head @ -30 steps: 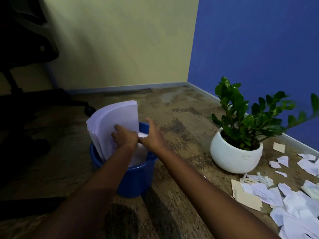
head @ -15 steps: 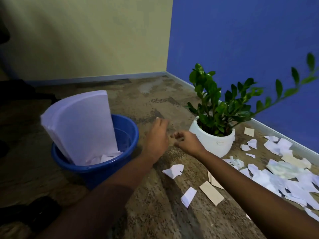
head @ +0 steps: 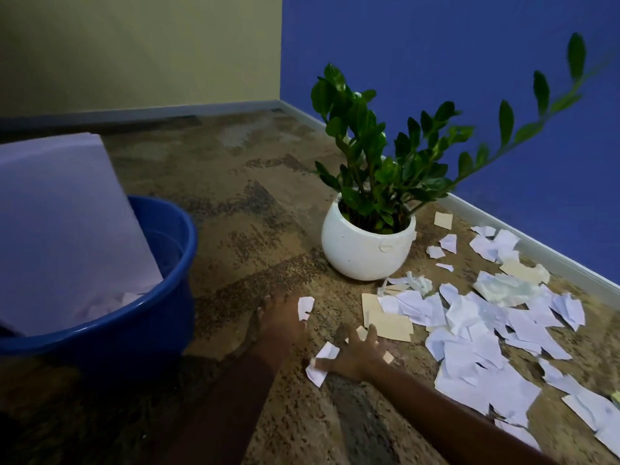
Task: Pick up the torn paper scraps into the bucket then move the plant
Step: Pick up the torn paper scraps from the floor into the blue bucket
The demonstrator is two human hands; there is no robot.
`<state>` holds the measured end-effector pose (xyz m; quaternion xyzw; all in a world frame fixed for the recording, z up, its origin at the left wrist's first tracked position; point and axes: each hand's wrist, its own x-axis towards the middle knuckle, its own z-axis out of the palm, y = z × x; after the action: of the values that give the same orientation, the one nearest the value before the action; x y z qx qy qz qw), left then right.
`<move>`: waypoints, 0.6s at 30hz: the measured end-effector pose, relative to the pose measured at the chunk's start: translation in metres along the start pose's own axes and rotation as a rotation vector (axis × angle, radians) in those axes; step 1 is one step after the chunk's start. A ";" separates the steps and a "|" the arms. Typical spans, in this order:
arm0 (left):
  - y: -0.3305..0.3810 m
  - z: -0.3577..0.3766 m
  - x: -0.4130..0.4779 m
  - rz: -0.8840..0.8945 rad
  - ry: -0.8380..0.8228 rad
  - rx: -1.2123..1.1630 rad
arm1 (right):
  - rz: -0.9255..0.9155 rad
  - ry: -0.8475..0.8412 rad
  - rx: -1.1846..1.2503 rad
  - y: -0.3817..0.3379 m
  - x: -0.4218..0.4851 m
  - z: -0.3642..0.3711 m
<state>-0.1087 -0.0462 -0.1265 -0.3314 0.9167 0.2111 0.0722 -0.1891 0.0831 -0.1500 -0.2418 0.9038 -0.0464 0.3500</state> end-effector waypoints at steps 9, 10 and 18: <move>0.000 0.019 0.022 0.107 -0.010 0.043 | -0.201 0.159 -0.140 -0.017 -0.018 0.025; 0.000 0.019 0.024 0.116 -0.006 0.072 | -0.229 0.167 -0.142 -0.015 -0.018 0.023; 0.000 0.016 0.044 0.068 -0.010 0.228 | -0.287 0.210 0.021 0.015 0.007 -0.003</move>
<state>-0.1428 -0.0650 -0.1532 -0.2887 0.9451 0.1098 0.1069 -0.2014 0.0929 -0.1555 -0.3585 0.8910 -0.1302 0.2461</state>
